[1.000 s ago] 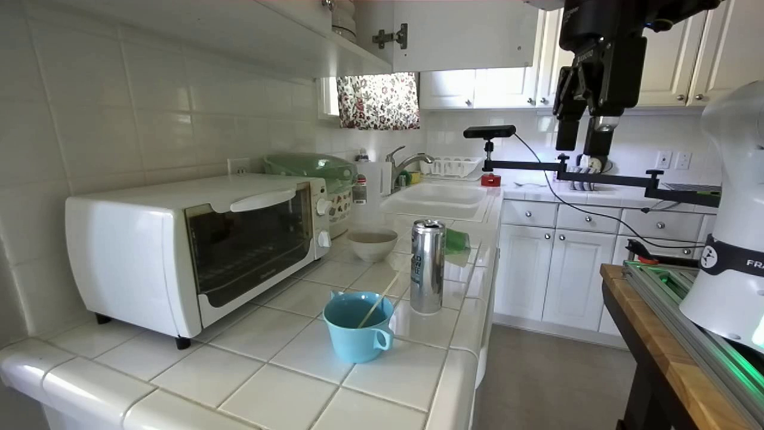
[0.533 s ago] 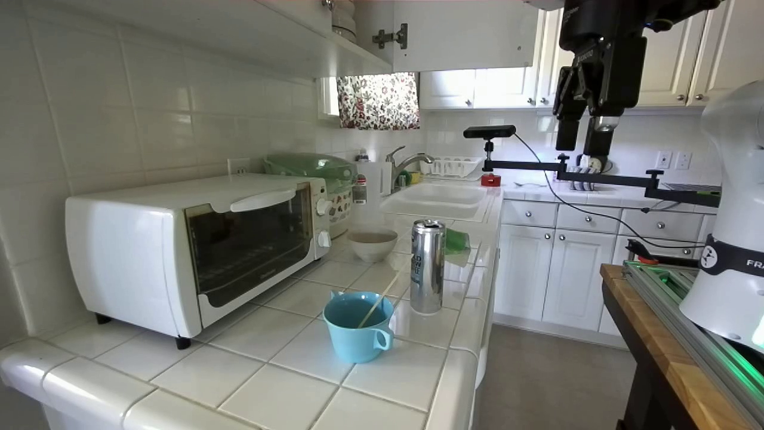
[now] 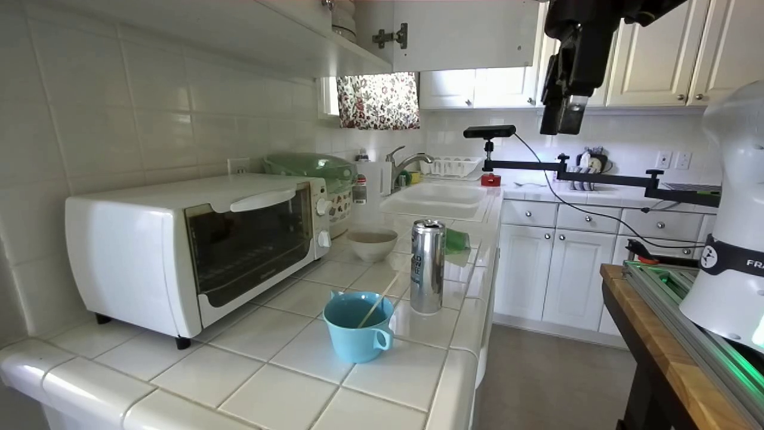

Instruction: Open the left closed cabinet door

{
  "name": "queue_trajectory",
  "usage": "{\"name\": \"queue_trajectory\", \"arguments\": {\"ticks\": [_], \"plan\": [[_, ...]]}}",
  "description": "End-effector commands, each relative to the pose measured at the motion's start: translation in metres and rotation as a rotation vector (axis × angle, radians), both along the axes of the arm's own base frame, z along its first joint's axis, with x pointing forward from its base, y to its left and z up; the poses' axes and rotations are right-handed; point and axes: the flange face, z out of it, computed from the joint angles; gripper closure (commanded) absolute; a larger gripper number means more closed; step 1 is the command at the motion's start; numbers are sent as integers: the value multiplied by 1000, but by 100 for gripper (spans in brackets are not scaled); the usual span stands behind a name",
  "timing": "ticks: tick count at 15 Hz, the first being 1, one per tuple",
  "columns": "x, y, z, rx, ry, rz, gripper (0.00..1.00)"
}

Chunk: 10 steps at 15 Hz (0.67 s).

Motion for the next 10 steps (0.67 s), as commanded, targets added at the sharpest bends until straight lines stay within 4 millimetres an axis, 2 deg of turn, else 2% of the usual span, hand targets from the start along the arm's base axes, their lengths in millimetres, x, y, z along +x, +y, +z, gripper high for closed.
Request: {"name": "queue_trajectory", "arguments": {"ticks": [1, 5, 10], "plan": [[3, -21, 18, 15, -82, -39, 0], [12, -52, 39, 54, -187, -95, 0], [19, -100, 69, 114, -311, -192, 0]]}}
